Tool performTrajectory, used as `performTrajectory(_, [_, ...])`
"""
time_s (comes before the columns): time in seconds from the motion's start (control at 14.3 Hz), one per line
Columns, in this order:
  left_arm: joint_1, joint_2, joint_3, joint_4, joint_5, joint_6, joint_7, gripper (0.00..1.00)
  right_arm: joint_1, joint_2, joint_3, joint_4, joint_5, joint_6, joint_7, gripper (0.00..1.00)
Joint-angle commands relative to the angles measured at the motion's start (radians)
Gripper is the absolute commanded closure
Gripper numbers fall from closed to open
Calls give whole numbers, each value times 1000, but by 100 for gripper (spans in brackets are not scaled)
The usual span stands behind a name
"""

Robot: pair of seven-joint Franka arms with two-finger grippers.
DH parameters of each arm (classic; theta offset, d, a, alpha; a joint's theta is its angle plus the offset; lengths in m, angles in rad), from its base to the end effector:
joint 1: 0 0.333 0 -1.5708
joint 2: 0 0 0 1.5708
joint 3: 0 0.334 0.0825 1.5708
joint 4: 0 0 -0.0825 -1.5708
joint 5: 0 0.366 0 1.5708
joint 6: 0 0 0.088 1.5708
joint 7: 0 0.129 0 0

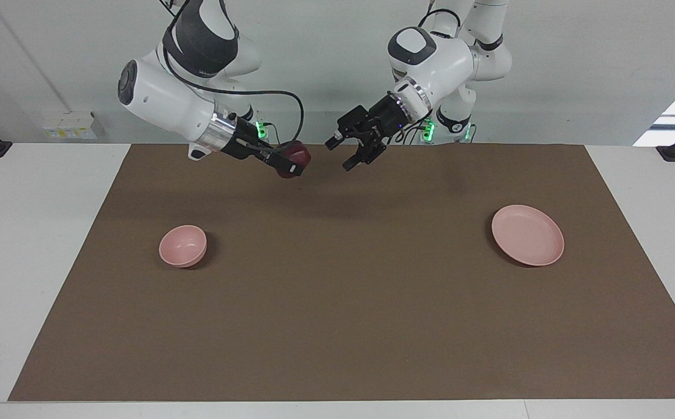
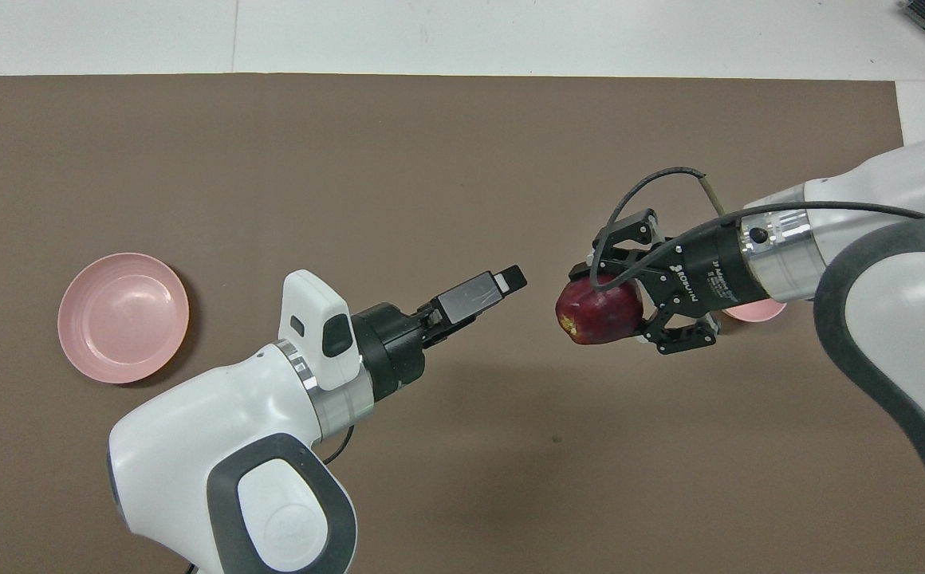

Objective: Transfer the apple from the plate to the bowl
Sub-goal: 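Open the left gripper and withdraw while the right gripper pulls the apple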

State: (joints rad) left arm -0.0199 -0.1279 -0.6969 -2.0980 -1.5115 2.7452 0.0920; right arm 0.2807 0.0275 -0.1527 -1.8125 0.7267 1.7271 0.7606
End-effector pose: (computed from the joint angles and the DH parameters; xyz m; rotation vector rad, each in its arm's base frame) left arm 0.4306 -0.3527 0.5363 1.9939 0.4090 0.3228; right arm 0.5327 0.1456 0.5363 -2.3064 0.9657 0.5226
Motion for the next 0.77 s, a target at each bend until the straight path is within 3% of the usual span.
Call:
performTrajectory(0.0, [-9,-6,37,-22,78,-38,-18,0,-72,-8,2,9,-59,-26,-140,100])
performTrajectory(0.28, [-9,-4,147,-30,290,-206,-41,0,-110,-1,2,7,-248,-3,-288,100])
performTrajectory(0.56, [-9,13,252,-20,740,-418,-185,0,-136,21,2,-8,-441,44,-545,100])
performTrajectory(0.7, [-11,14,309,-11,900,-513,-206,0,-161,51,2,-8,-492,90,-674,100])
